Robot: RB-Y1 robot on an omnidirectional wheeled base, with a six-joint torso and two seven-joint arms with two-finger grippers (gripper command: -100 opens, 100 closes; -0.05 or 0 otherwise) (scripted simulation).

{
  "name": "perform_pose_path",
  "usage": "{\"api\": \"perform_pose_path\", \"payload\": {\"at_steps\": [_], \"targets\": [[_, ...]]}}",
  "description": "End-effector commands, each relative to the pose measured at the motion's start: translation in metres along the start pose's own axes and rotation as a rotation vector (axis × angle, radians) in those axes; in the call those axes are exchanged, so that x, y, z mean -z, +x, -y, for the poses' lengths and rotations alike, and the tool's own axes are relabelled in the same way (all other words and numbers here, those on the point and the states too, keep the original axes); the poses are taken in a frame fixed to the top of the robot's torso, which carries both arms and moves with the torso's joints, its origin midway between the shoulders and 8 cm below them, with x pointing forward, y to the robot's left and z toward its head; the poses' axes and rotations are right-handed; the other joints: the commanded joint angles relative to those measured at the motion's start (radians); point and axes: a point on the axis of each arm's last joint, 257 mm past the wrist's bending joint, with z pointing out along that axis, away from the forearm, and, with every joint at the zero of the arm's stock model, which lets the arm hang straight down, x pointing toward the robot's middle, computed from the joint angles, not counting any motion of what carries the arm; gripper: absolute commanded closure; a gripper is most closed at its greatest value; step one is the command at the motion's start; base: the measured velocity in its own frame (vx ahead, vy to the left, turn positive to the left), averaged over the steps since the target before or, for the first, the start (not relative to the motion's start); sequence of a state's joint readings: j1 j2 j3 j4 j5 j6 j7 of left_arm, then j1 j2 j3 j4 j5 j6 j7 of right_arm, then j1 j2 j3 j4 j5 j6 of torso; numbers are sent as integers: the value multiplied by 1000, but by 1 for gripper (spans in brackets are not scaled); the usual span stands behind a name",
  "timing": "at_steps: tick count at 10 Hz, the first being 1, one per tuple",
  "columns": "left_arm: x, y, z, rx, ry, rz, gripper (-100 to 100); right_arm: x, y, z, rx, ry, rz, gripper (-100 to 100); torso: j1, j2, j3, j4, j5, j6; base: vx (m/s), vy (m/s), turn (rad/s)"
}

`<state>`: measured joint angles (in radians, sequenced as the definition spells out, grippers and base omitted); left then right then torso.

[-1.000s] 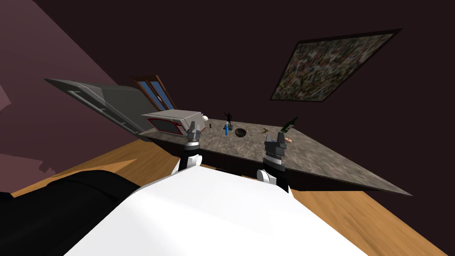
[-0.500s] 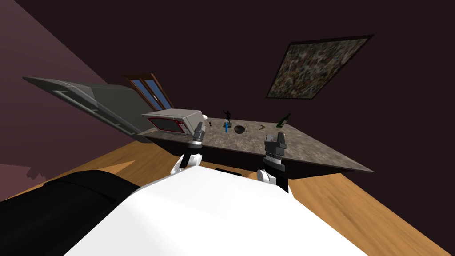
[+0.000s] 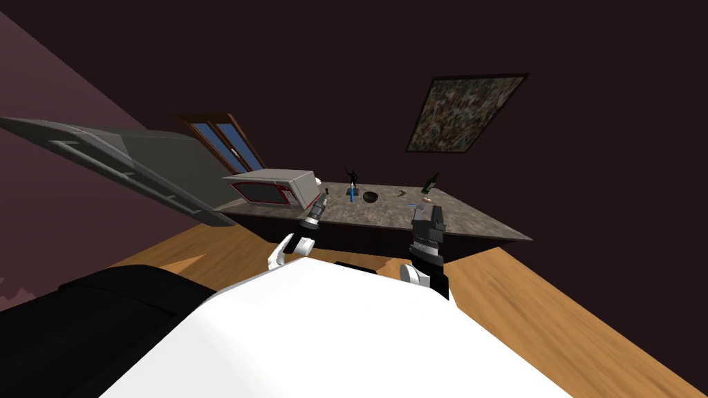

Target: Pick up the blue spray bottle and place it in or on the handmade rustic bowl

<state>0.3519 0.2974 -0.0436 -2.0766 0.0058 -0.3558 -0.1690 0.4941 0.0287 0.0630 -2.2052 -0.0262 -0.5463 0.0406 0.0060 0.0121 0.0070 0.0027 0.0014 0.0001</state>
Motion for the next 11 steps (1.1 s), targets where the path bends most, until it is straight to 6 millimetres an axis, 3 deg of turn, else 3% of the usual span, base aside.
{"api": "perform_pose_path", "payload": {"at_steps": [1,6,7,8,10,11], "targets": [[-1,16,-20,-36,-46,-67,-100,0,0,0,0,0,0,0,0,0,0,0,0,0,-173,64,-131],[3,45,-87,-184,-198,-258,-100,0,0,0,0,0,0,0,-3,-5,-2,-1,-1,0,-132,20,-158],[5,46,-102,-220,-234,-292,-100,0,0,0,0,0,0,0,-4,-5,-3,-1,-1,0,-116,-10,-163],[6,45,-104,-227,-241,-297,-100,0,0,0,0,0,0,0,-5,-5,-3,-1,-1,0,-67,-9,-45],[11,42,-135,-304,-310,-354,-100,0,0,0,0,0,0,0,-5,-10,-5,-2,-1,0,-35,-20,-162],[12,41,-138,-305,-322,-355,-100,0,0,0,0,0,0,0,-5,-11,-6,-2,-1,0,-20,-16,-59]]}}
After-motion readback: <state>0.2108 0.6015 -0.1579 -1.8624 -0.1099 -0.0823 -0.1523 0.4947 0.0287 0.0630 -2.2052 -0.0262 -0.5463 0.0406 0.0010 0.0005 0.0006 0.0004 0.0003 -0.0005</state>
